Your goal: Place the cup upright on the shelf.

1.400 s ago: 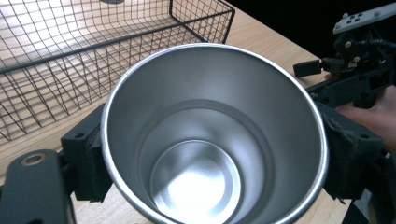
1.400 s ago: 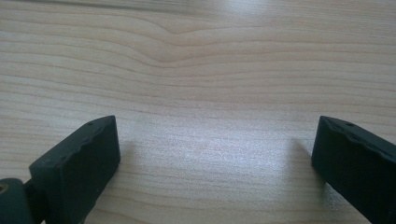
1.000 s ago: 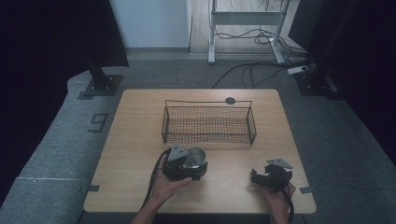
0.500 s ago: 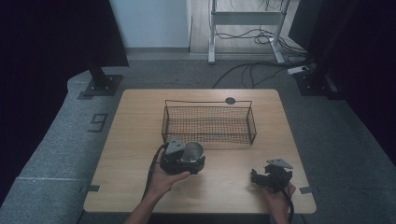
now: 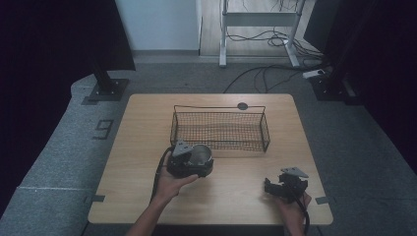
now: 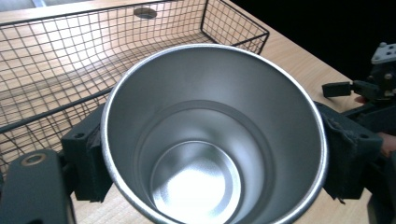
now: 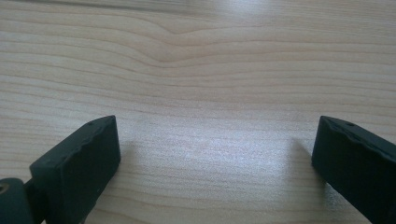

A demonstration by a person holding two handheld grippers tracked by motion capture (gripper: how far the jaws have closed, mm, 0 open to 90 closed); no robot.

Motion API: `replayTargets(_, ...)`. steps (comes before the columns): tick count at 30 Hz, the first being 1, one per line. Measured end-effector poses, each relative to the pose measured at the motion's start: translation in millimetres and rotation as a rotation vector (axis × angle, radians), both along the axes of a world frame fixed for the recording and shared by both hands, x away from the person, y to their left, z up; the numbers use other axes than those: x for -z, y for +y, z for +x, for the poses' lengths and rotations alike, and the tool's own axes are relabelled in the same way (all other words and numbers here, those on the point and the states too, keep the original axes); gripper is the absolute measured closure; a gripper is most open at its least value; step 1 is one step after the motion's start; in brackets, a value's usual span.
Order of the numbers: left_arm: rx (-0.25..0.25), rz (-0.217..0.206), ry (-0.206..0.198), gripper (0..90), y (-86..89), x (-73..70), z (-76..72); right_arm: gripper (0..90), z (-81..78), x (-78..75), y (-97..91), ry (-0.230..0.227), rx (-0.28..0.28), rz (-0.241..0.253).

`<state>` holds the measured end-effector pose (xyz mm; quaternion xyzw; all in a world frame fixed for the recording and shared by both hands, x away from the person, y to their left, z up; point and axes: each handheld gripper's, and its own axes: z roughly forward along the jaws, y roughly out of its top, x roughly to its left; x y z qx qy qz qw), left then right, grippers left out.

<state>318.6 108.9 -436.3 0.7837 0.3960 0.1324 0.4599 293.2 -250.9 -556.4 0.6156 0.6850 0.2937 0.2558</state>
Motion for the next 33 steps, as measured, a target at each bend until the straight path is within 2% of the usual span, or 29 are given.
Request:
replayTargets(11,-0.009,-0.005,-0.003,15.0,5.3,-5.4,9.9,1.0,0.0,0.0,0.1,0.000,0.001,0.000)
replayTargets(18,0.002,-0.004,0.013,15.0,5.4,-6.7,15.9,1.0,0.0,0.0,0.1,-0.001,0.001,0.000)
replayTargets(33,-0.018,0.019,0.000,14.9,4.2,-15.2,30.0,1.0,0.0,0.0,0.1,0.000,0.001,0.000)
